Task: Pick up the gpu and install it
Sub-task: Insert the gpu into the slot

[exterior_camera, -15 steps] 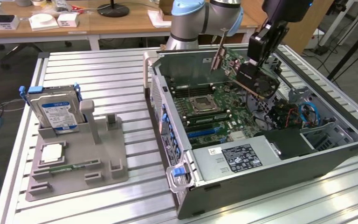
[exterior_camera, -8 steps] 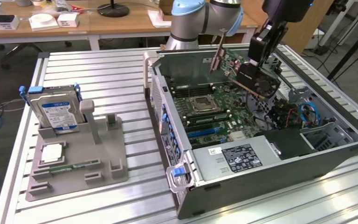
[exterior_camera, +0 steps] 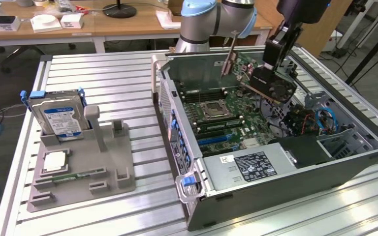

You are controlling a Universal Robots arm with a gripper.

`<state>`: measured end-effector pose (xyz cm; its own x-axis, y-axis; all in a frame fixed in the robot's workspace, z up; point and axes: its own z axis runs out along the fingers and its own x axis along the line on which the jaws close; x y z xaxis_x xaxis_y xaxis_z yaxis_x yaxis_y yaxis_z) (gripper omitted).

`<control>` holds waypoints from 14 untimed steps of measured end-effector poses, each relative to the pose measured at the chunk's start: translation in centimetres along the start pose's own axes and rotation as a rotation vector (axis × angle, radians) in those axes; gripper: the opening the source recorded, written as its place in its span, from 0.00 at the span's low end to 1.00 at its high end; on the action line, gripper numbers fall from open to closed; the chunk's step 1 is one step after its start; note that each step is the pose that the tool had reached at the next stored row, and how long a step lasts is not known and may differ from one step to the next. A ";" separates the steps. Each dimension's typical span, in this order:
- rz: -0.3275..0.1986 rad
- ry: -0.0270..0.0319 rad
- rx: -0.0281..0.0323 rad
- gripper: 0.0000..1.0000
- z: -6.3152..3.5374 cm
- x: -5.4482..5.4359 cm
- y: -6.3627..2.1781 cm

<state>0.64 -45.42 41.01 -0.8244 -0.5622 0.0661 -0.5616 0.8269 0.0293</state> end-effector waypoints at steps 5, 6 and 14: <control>-0.031 0.0009 0.0021 0.26 0.01 0.0 0.00; -0.037 0.0011 0.0025 0.26 0.01 0.0 0.00; -0.086 0.0025 0.0057 0.26 0.03 0.0 0.00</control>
<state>0.64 -45.42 40.98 -0.7728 -0.6312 0.0661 -0.6308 0.7754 0.0293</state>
